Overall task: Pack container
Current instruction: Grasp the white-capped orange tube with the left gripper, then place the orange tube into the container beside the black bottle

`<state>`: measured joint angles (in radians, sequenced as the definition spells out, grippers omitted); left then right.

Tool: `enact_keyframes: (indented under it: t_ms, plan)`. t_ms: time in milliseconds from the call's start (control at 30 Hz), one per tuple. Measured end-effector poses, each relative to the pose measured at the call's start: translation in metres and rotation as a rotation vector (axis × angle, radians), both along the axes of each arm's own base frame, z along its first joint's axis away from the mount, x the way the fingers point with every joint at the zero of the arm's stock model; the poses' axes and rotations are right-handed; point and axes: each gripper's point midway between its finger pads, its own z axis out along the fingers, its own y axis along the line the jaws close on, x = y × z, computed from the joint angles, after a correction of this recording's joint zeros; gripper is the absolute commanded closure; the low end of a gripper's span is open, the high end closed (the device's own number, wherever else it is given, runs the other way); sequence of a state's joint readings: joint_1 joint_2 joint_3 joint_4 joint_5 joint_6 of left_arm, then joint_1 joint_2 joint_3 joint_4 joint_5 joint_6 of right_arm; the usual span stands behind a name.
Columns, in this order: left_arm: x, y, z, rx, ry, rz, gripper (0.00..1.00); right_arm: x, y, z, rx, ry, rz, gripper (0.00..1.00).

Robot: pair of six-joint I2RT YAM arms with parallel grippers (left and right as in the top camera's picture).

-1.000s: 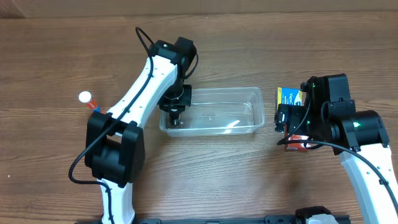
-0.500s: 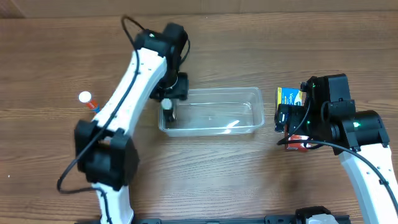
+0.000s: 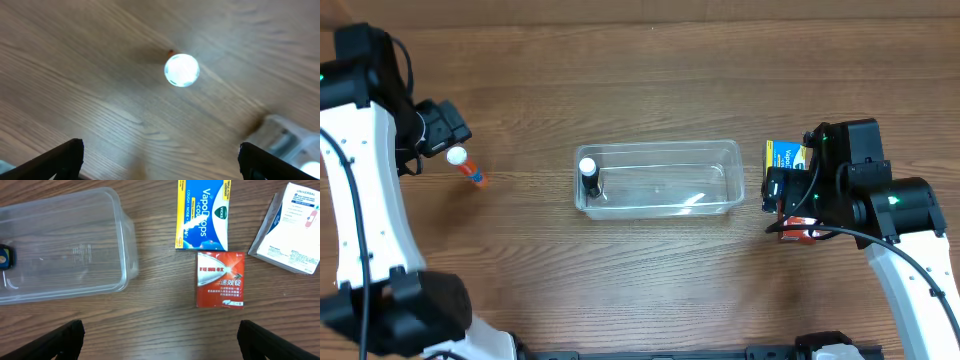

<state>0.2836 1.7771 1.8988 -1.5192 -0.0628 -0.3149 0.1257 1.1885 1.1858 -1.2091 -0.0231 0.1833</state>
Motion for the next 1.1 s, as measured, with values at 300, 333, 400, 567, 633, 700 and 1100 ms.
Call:
enact_keyframes:
  t_ms: [300,333,400,567,633,700,1100]
  plan:
    - [0.025,0.008,-0.125,-0.090,0.287,-0.007,0.19,0.000,0.000,0.000,0.000,0.000,0.000,0.00]
    - [0.026,0.008,-0.130,-0.092,0.292,-0.011,0.36,0.000,0.000,0.000,0.000,0.000,0.000,0.00]
    - [0.028,0.009,-0.136,-0.093,0.298,-0.020,0.60,0.000,0.000,0.000,0.000,0.000,0.000,0.00]
    - [0.030,0.009,-0.136,-0.095,0.292,-0.038,0.87,0.000,0.000,0.000,0.000,0.000,0.000,0.00]
    - [0.029,0.008,-0.136,-0.096,0.294,-0.036,0.90,0.000,0.000,0.000,0.000,0.000,0.000,0.00]
    - [0.027,0.006,-0.133,-0.096,0.300,-0.041,0.91,0.000,0.000,0.000,0.000,0.000,0.000,0.00]
    - [-0.061,-0.203,0.055,-0.104,-0.097,-0.605,0.96,0.000,0.000,0.000,0.000,0.000,0.000,0.00]
